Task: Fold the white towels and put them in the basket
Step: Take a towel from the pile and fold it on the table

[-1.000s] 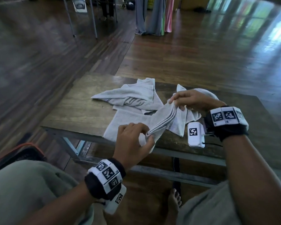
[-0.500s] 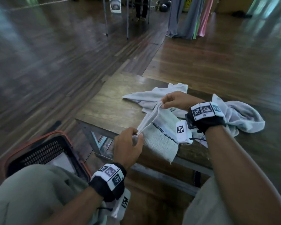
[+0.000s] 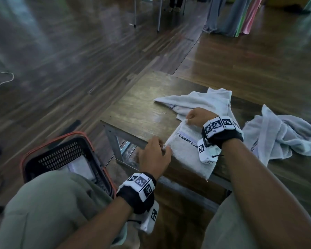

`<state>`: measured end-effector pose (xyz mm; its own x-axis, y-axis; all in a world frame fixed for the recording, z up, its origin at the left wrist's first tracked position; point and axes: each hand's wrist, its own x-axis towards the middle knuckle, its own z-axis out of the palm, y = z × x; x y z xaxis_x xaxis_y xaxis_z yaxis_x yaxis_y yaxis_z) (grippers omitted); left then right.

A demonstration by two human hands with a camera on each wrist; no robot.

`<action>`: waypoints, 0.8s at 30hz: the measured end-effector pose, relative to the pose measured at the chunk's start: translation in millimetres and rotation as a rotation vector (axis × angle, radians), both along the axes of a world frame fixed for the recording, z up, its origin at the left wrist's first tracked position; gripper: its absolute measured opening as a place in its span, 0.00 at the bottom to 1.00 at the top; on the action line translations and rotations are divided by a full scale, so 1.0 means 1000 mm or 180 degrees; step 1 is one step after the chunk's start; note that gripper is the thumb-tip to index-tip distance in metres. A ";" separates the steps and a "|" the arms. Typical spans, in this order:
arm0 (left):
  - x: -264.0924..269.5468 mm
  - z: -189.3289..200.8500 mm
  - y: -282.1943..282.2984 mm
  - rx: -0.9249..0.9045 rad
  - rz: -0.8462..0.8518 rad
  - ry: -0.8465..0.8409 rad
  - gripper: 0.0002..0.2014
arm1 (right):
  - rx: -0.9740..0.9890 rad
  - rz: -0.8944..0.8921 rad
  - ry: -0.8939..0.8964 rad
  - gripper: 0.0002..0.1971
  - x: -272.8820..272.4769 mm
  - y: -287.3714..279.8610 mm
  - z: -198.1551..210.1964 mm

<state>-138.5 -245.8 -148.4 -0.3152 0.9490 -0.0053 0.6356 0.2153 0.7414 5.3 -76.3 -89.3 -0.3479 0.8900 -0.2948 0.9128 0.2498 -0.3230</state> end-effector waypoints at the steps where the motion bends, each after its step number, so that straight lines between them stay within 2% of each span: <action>1: 0.000 -0.001 0.000 -0.0085 -0.0031 -0.0074 0.10 | -0.0005 0.0023 -0.0107 0.13 -0.002 -0.001 0.000; 3: -0.002 -0.004 -0.001 -0.0298 -0.0146 -0.0235 0.12 | 0.0003 0.0080 -0.0315 0.13 -0.005 -0.002 0.001; 8: 0.000 0.001 -0.005 -0.0343 -0.0059 -0.1317 0.17 | 0.0020 0.0092 -0.0513 0.17 -0.010 -0.008 0.006; 18: 0.010 0.007 -0.004 -0.0190 0.0340 -0.2054 0.11 | -0.0015 0.0026 -0.0746 0.12 -0.011 -0.019 0.003; 22: 0.014 0.007 -0.005 -0.0254 0.0490 -0.2338 0.09 | 0.0008 0.0092 -0.0606 0.13 -0.007 -0.018 0.000; 24: 0.014 0.009 -0.007 -0.0198 0.0632 -0.2445 0.08 | 0.0010 0.0073 -0.0321 0.13 -0.003 -0.018 0.002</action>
